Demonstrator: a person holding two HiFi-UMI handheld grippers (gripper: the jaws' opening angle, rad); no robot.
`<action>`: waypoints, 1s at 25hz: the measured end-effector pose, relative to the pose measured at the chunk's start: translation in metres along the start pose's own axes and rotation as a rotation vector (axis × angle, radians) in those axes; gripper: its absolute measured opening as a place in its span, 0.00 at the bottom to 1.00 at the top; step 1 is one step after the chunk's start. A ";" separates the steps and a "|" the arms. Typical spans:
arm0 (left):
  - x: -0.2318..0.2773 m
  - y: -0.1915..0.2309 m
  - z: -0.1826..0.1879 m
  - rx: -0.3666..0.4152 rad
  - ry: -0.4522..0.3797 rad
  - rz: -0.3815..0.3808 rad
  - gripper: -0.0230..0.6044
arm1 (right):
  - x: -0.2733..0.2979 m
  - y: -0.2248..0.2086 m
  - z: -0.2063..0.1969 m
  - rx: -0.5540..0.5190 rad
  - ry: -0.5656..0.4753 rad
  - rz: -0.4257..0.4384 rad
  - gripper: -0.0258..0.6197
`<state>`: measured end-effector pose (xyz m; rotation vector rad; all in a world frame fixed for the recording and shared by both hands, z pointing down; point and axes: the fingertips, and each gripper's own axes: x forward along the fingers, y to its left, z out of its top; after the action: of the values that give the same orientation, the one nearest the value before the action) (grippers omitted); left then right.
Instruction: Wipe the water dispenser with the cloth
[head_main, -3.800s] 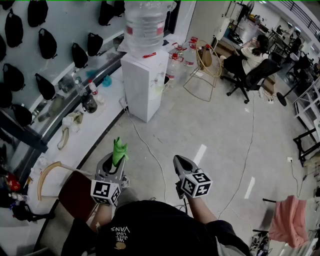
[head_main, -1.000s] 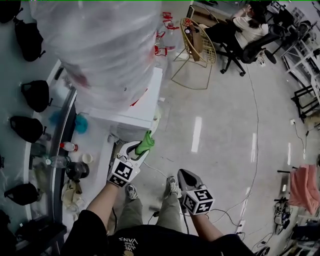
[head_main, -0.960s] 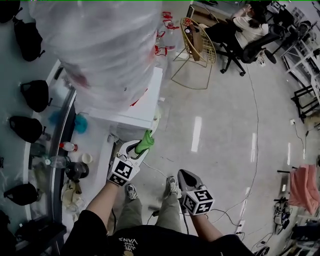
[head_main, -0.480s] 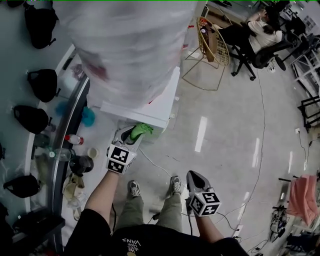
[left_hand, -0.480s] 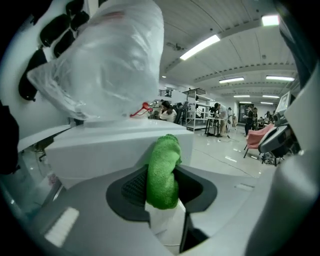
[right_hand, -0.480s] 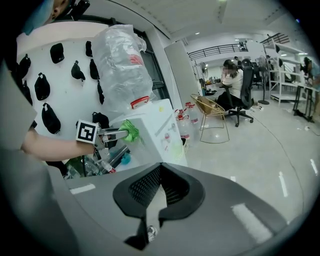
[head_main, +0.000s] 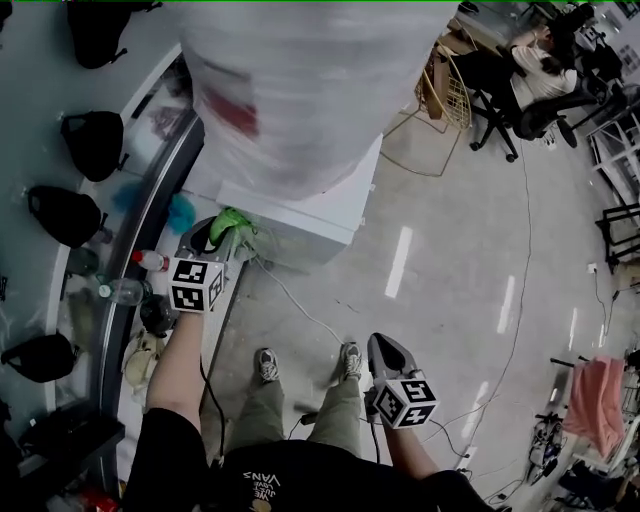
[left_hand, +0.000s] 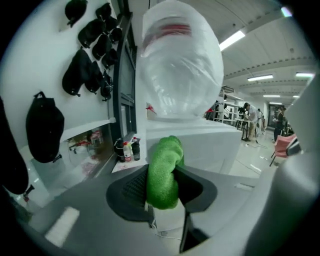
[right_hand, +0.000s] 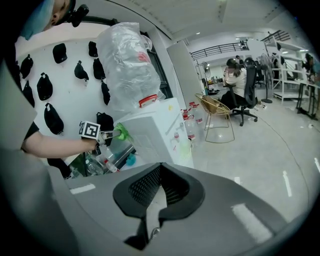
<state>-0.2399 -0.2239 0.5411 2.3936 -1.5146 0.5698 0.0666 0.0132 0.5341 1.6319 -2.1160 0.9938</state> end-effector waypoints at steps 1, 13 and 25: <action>-0.001 0.010 0.001 -0.006 0.001 0.016 0.25 | 0.001 0.003 -0.002 -0.003 0.004 0.003 0.05; -0.020 -0.031 -0.018 0.094 0.016 -0.046 0.25 | -0.008 0.000 -0.005 -0.006 -0.019 -0.012 0.05; 0.025 -0.237 -0.056 0.144 0.071 -0.359 0.25 | -0.039 -0.052 -0.036 0.085 0.000 -0.078 0.05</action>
<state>-0.0273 -0.1198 0.6015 2.6355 -1.0096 0.6898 0.1215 0.0592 0.5544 1.7399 -2.0196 1.0725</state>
